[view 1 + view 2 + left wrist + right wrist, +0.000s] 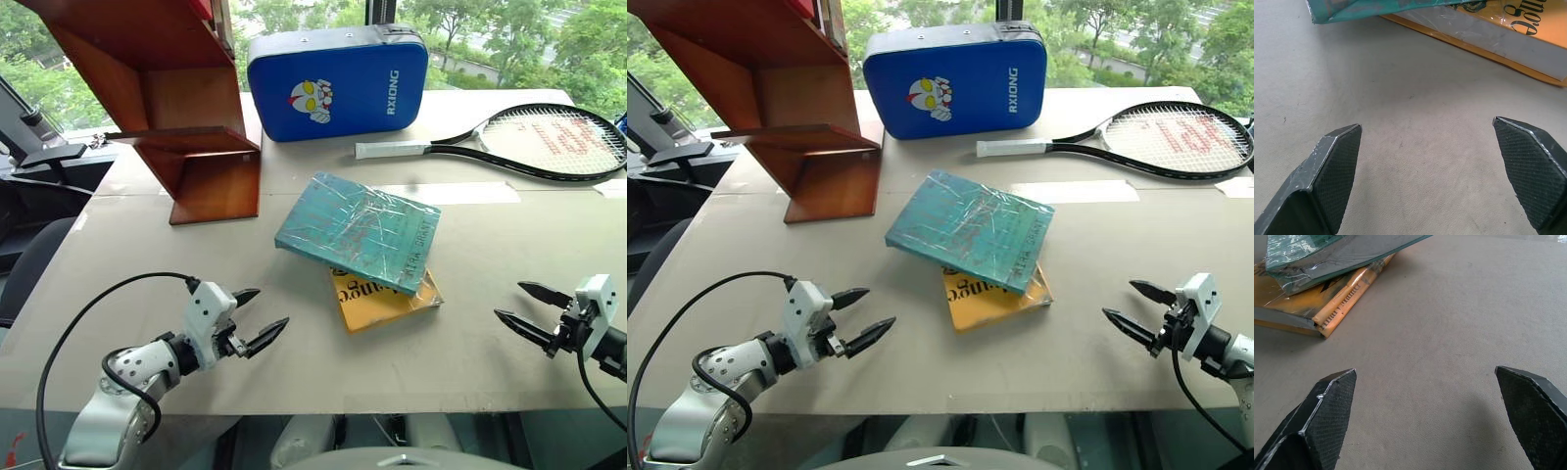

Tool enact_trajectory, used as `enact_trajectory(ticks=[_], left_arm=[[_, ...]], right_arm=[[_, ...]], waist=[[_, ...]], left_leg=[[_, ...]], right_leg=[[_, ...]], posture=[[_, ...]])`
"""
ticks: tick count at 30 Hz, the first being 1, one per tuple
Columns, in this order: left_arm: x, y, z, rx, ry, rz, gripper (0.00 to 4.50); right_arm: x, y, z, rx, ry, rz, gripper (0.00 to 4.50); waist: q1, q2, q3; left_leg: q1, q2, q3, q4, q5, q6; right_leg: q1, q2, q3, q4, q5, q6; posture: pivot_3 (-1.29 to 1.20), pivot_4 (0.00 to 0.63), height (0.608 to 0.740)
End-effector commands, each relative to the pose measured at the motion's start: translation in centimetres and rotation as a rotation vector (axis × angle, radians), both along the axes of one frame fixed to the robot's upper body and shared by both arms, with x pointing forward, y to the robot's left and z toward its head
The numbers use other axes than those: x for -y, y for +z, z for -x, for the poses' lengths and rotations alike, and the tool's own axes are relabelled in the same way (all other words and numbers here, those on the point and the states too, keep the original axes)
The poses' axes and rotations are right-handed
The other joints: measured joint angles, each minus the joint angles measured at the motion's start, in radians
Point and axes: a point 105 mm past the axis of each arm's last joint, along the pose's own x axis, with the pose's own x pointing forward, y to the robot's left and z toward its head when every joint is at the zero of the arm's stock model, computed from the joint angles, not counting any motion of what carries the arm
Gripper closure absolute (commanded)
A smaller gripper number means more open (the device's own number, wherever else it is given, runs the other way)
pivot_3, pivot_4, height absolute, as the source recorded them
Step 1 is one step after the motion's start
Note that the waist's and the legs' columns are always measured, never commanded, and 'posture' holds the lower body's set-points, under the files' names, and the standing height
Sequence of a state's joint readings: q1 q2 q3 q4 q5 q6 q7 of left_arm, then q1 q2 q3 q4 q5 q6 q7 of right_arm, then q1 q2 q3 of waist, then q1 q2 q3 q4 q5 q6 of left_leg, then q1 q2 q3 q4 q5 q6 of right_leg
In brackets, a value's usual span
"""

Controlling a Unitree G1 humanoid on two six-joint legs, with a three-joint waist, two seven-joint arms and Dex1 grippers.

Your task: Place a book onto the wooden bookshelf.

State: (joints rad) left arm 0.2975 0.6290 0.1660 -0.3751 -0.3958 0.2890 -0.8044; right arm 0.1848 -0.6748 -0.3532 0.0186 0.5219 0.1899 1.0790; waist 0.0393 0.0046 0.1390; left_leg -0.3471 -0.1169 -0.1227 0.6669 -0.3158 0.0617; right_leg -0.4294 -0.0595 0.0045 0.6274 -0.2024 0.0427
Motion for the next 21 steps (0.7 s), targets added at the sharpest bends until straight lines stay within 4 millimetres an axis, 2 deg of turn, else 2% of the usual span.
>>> enact_trajectory(ticks=[1, 17, 21], left_arm=[[0.0, 1.2, -0.1, 0.045, -0.009, 0.015, 0.08], [-0.2, 1.1, 0.3, 0.041, -0.044, 0.034, 0.08], [0.0, 1.2, 0.2, 0.050, -0.070, 0.024, 0.08]], right_arm=[[-0.1, 0.7, -0.3, 0.036, 0.014, 0.001, 0.00], [-0.6, 1.0, -1.2, 0.073, 0.031, 0.025, 0.00], [-0.5, 1.7, -2.5, 0.096, 0.018, 0.033, 0.00]], waist=[[0.000, 0.000, 0.000], [0.000, 0.000, 0.000], [-0.002, 0.000, 0.000]], left_leg=[[0.000, 0.000, 0.000, 0.000, 0.000, 0.000], [0.000, 0.000, 0.000, 0.000, 0.000, 0.000], [0.000, 0.000, 0.000, 0.000, 0.000, 0.000]], right_leg=[[0.000, 0.000, 0.000, 0.000, 0.000, 0.000], [0.000, 0.000, 0.000, 0.000, 0.000, 0.000], [0.000, 0.001, 0.000, 0.000, 0.000, 0.000]], posture=[[0.00, 0.150, 0.740], [0.00, 0.150, 0.740], [0.00, 0.150, 0.740]])
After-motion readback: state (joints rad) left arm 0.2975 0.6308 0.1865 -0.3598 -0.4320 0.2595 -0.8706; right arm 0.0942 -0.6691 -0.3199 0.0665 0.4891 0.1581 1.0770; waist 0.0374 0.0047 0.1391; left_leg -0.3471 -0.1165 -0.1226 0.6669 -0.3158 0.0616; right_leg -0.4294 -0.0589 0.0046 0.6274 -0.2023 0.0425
